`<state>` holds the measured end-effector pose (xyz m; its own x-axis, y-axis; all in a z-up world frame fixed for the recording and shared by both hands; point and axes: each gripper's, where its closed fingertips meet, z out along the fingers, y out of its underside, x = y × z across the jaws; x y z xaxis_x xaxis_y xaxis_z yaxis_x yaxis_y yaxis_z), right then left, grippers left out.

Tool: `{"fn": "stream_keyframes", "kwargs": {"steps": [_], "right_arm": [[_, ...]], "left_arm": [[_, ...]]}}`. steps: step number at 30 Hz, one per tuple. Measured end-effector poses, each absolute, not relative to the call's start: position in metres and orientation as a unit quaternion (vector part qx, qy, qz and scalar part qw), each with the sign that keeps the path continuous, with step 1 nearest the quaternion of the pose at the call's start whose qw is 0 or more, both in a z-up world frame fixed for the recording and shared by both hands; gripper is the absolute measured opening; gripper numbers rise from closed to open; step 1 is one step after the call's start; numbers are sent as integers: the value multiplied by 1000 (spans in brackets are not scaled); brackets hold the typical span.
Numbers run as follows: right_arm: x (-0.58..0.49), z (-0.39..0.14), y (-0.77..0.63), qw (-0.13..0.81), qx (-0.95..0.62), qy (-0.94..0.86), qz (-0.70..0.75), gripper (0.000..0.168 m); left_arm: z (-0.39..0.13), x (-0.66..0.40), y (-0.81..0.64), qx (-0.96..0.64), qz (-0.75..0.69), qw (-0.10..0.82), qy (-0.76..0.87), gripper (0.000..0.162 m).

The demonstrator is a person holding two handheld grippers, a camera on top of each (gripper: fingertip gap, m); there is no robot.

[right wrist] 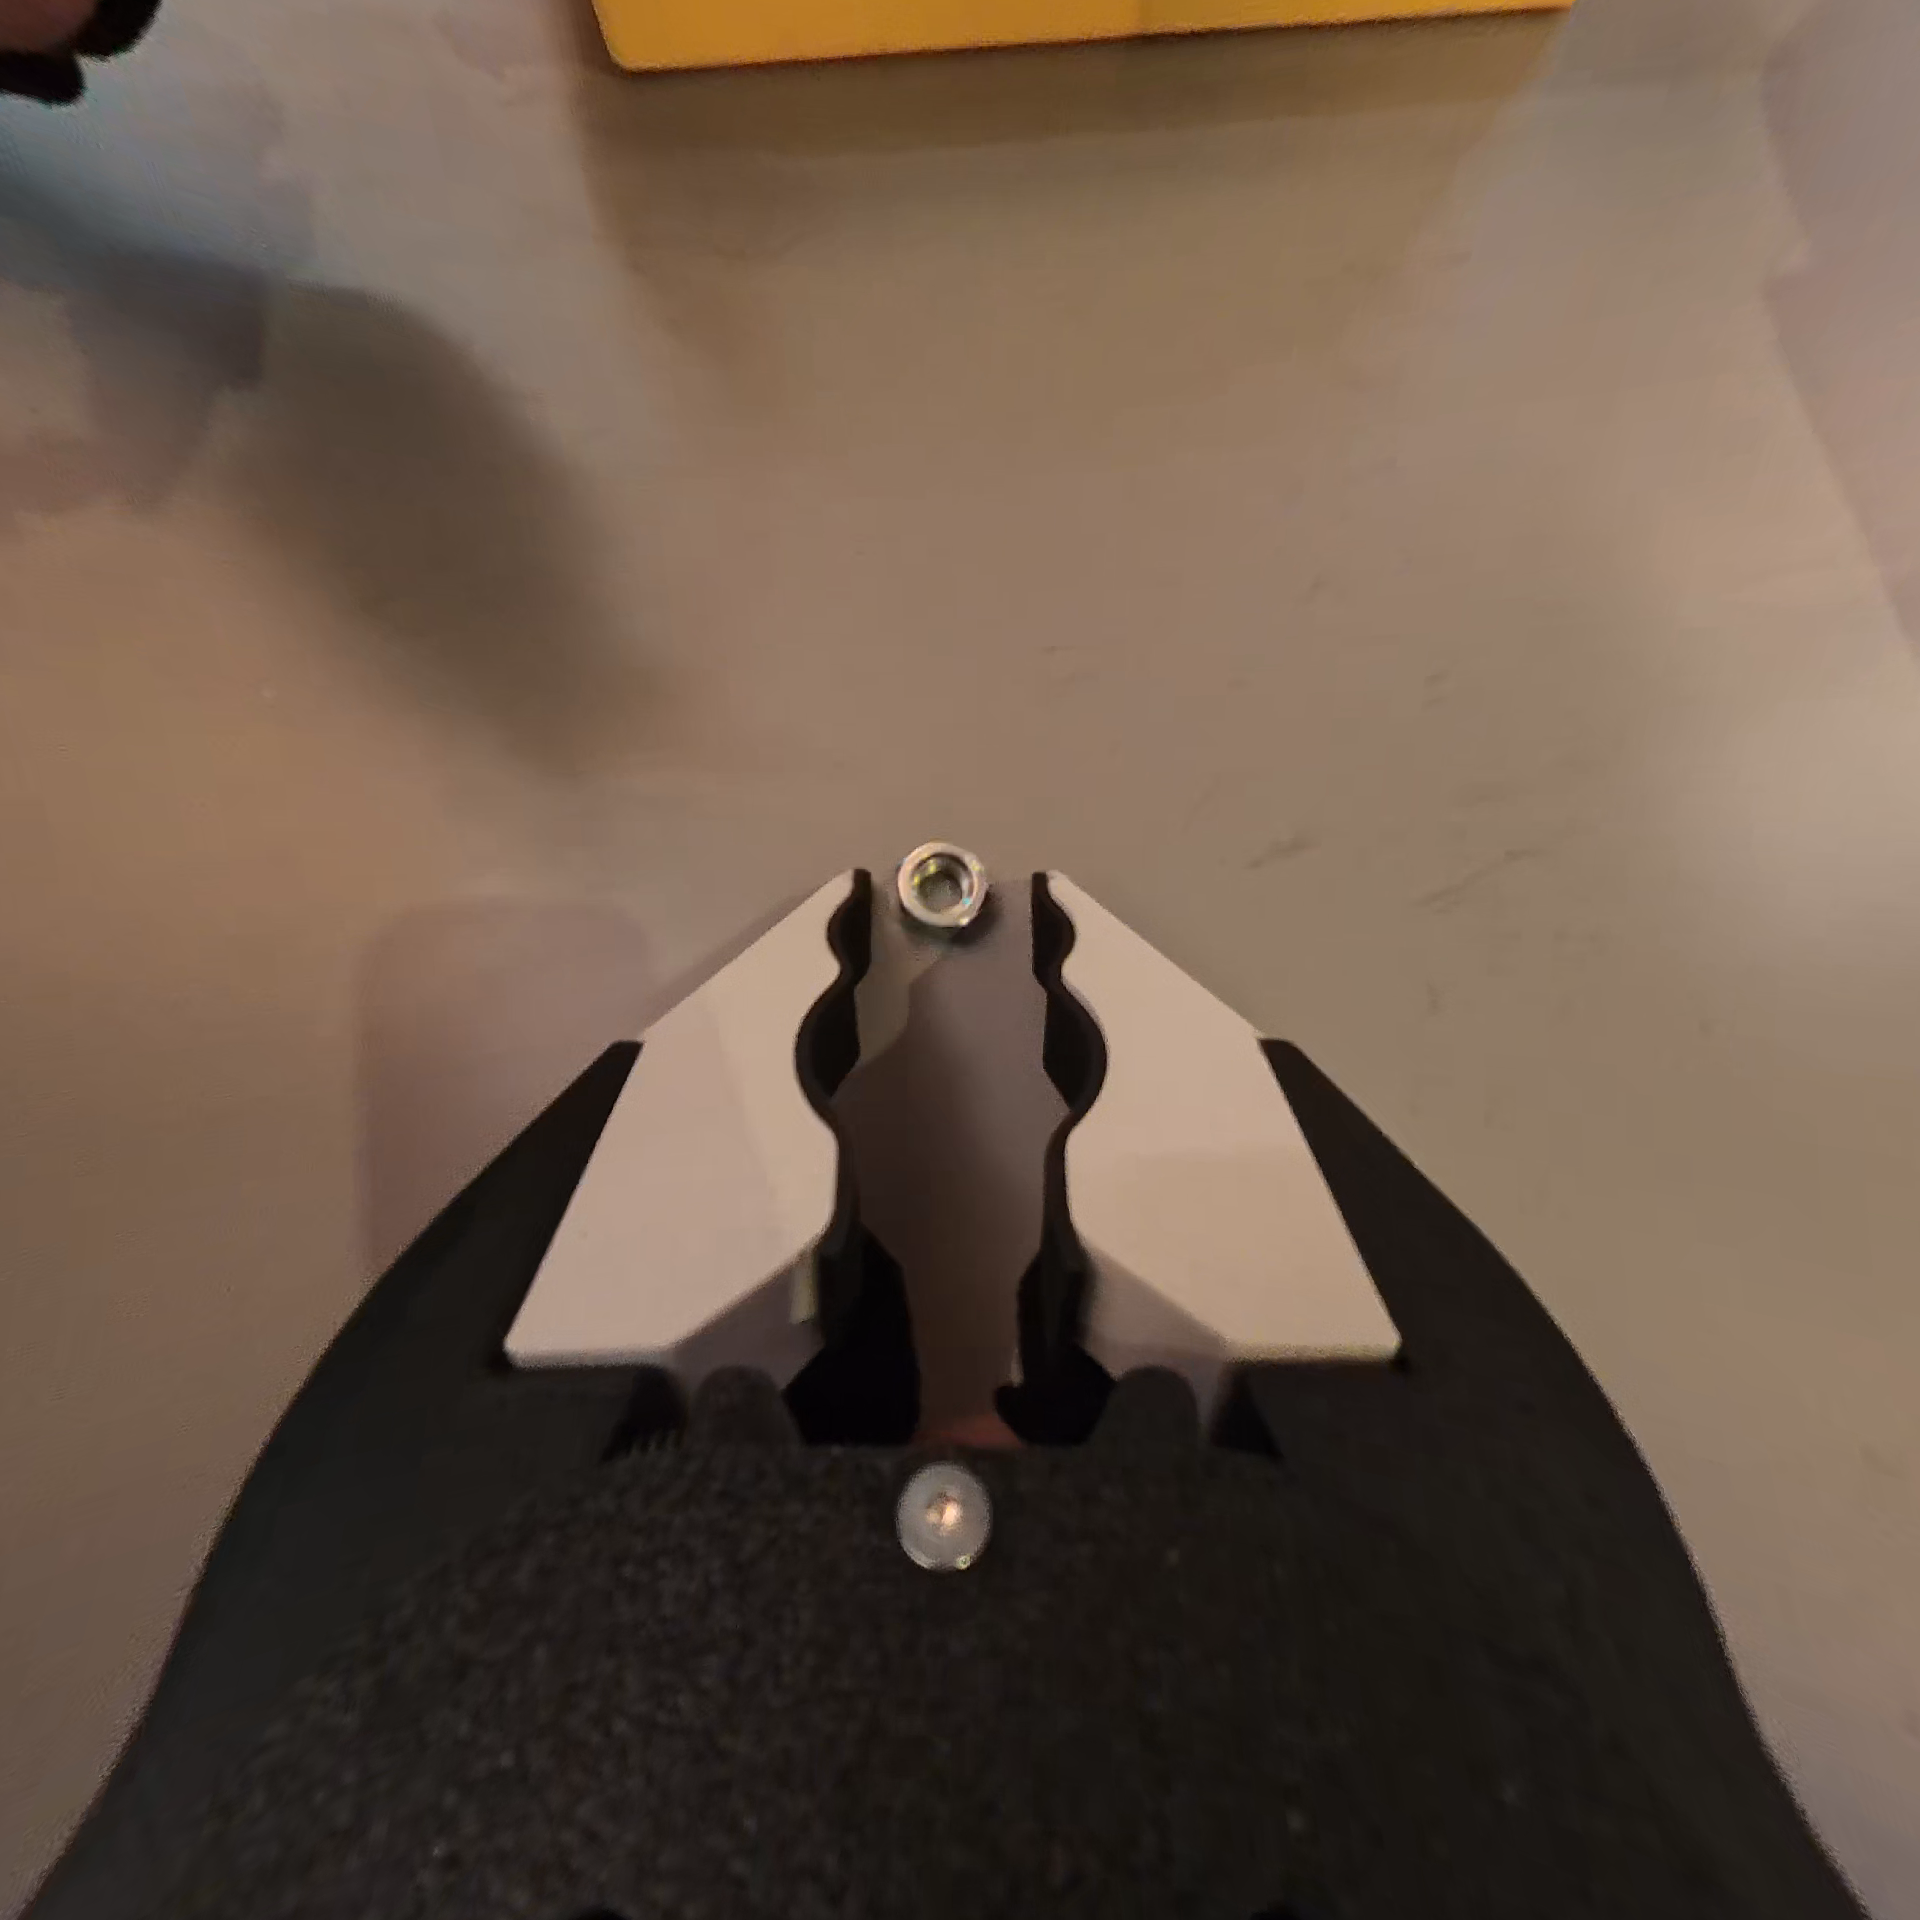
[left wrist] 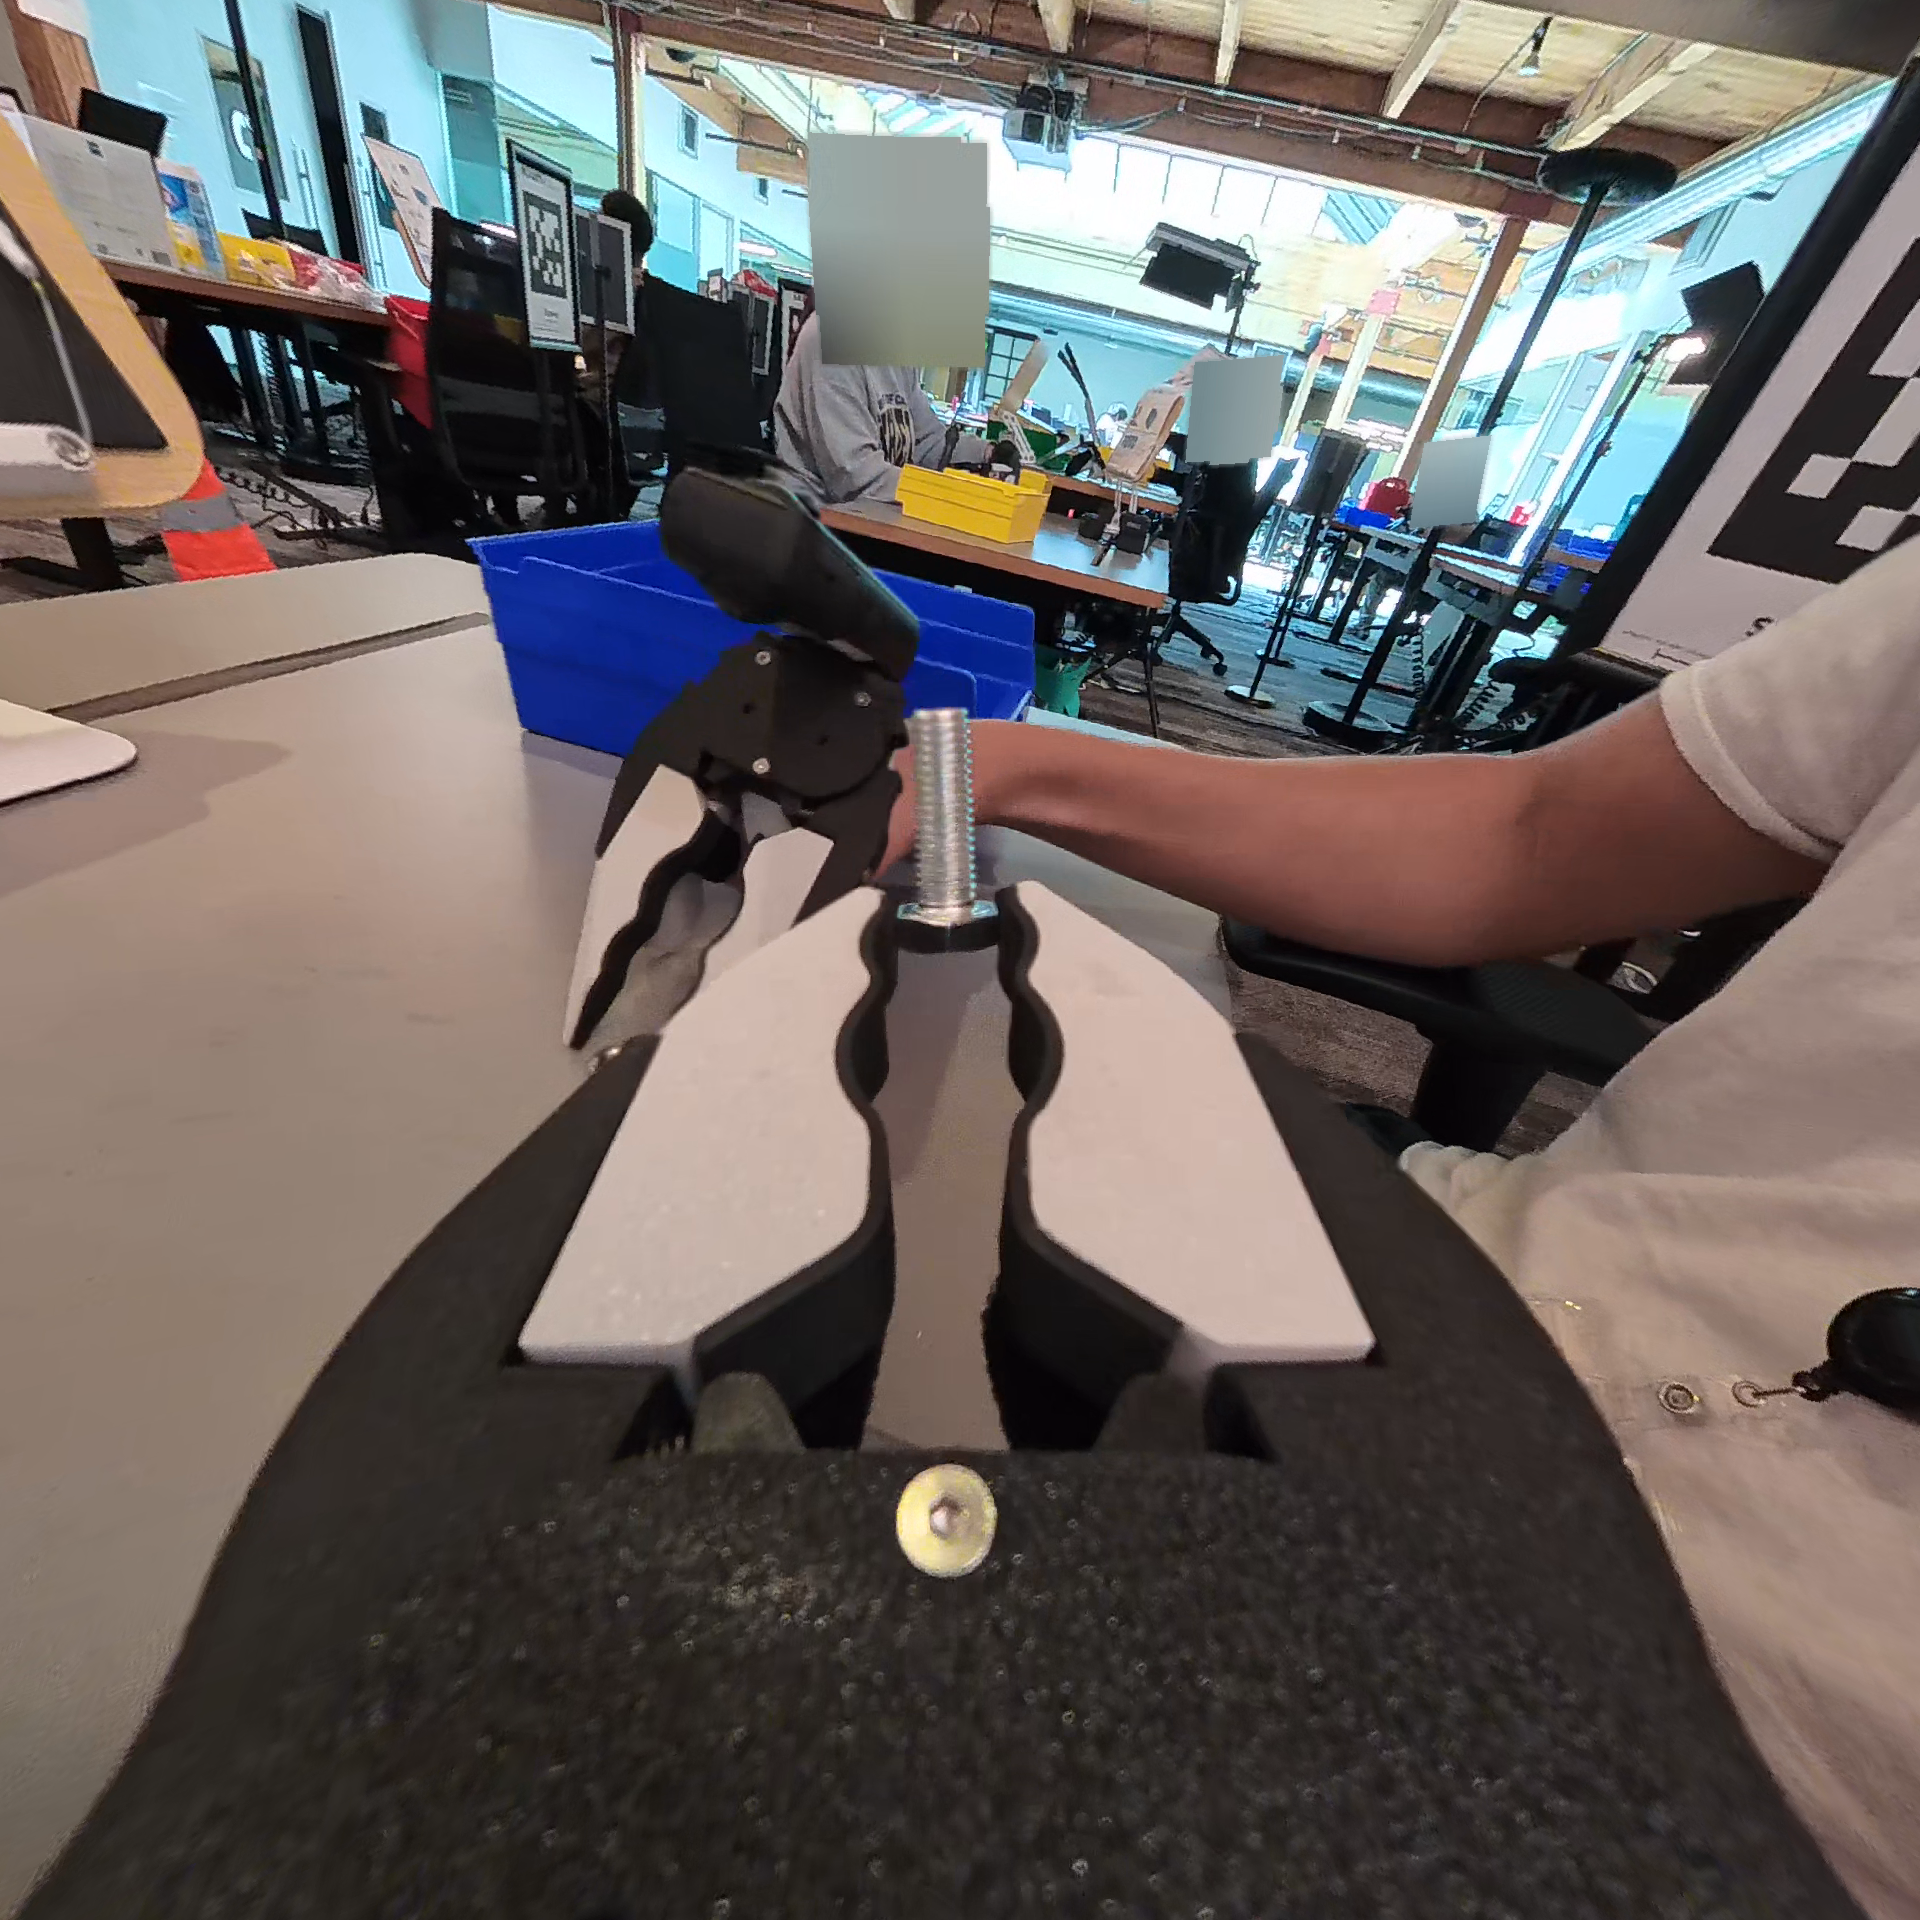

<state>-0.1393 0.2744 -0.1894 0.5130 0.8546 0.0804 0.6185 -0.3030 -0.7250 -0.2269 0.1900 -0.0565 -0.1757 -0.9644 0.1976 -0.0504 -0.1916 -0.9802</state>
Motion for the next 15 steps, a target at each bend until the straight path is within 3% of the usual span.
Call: {"fn": "stream_keyframes", "kwargs": {"steps": [2, 6, 12, 15], "right_arm": [[-145, -191, 274, 367, -781, -471, 181, 18], [-141, -187, 273, 351, -794, -463, 178, 17], [-181, -58, 231, 456, -690, -440, 350, 17], [-200, -30, 211, 450, -669, -467, 363, 17]], "left_arm": [[-58, -226, 191, -509, -584, 388, 500, 18], [-62, -225, 197, -517, -573, 393, 499, 18], [-66, -224, 205, -532, -554, 403, 498, 18], [-70, -221, 201, -527, -538, 407, 517, 18]]}}
